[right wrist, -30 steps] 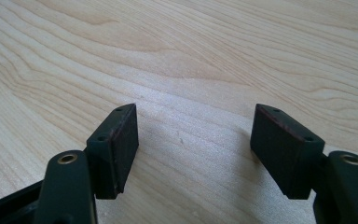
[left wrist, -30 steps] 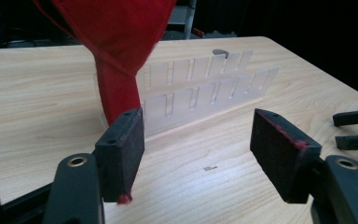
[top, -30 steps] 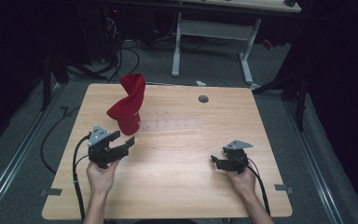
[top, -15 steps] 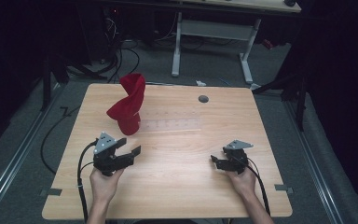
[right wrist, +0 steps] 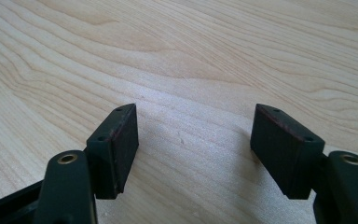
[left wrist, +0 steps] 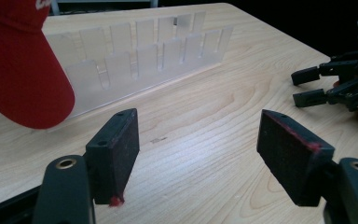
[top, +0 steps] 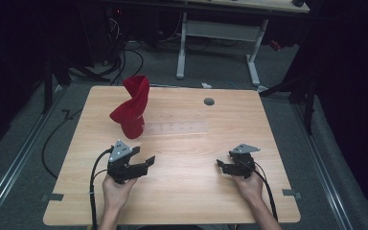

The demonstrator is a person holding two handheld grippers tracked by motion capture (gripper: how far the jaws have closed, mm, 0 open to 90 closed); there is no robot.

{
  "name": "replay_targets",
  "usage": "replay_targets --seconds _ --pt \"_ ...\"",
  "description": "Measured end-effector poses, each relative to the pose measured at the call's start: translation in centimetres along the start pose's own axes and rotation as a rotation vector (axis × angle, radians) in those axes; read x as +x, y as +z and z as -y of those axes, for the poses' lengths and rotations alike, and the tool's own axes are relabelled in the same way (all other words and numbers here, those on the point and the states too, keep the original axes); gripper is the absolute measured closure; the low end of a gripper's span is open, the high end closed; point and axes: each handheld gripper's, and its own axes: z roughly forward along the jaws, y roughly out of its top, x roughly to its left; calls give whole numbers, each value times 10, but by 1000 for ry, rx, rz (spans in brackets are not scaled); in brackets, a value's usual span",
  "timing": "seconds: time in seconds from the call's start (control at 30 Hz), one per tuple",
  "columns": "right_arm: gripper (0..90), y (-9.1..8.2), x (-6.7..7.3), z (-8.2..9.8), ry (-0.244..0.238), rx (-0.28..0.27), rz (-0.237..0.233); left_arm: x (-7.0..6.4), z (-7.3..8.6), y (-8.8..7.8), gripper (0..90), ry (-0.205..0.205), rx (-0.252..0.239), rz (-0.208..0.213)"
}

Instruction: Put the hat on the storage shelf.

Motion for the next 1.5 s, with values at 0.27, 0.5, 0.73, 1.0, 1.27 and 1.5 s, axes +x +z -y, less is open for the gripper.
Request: replay_targets --seconds 0.27,0.5,0.73,1.0,1.27,1.5 --pt "325 0 0 0 0 0 0 3 10 10 303 -7 45 5" --pt "324 0 0 0 0 0 0 5 27 20 301 5 78 -23" --pt "325 0 0 0 -2 -1 1 11 34 29 296 9 119 -46" --pt "327 0 0 0 -3 -1 1 19 38 40 294 41 129 -74" --pt "327 0 0 0 -2 -1 2 46 29 29 294 445 501 -82" --pt "327 0 1 0 -3 -1 0 46 41 42 286 429 485 -126"
